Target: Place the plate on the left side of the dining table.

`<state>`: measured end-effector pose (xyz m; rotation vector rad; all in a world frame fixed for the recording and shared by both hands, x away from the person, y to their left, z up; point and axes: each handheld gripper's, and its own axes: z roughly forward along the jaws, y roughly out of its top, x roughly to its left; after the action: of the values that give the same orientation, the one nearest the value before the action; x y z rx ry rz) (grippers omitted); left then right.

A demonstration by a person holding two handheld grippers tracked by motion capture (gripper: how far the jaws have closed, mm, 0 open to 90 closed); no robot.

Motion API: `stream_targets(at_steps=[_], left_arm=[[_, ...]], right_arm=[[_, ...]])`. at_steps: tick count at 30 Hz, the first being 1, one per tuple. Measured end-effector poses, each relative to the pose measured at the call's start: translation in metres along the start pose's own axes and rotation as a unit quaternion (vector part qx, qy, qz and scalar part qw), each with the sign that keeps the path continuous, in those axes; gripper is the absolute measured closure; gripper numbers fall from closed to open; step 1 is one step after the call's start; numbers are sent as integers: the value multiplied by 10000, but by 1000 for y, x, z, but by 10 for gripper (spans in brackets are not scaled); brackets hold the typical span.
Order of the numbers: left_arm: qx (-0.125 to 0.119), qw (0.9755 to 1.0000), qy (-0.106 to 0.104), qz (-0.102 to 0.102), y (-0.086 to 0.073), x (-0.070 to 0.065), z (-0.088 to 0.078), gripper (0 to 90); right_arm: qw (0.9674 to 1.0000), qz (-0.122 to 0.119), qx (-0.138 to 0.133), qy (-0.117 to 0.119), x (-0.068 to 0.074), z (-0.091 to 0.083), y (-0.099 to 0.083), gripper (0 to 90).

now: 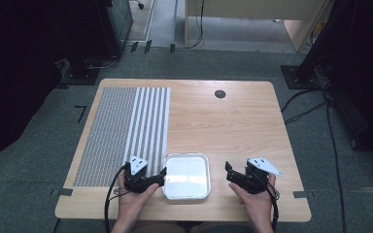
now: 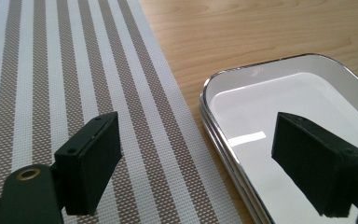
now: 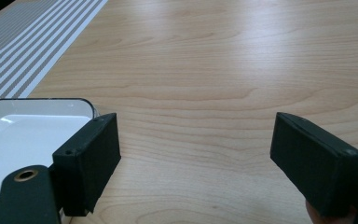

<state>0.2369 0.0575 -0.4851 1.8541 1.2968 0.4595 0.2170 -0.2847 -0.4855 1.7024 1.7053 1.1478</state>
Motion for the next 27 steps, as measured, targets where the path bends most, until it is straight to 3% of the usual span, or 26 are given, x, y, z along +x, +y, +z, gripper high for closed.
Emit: stream_targets(at_steps=[8,15,19,27], left_arm=[[60,9999,12,-79,-2,-7,3,241],[101,9998,-18,-152,-3,-11,5,266],[114,9998,-89,-143,-4,-13,5,363],[163,9995,-256,-12,-7,-18,7,514]], right_arm=[[9998,-16,111,158,13,7,-5,213],[9987,20,189,464,22,9,-7,379],[9978,-106,291,586,27,11,-10,442],[9978,-155,187,611,39,9,-14,589]])
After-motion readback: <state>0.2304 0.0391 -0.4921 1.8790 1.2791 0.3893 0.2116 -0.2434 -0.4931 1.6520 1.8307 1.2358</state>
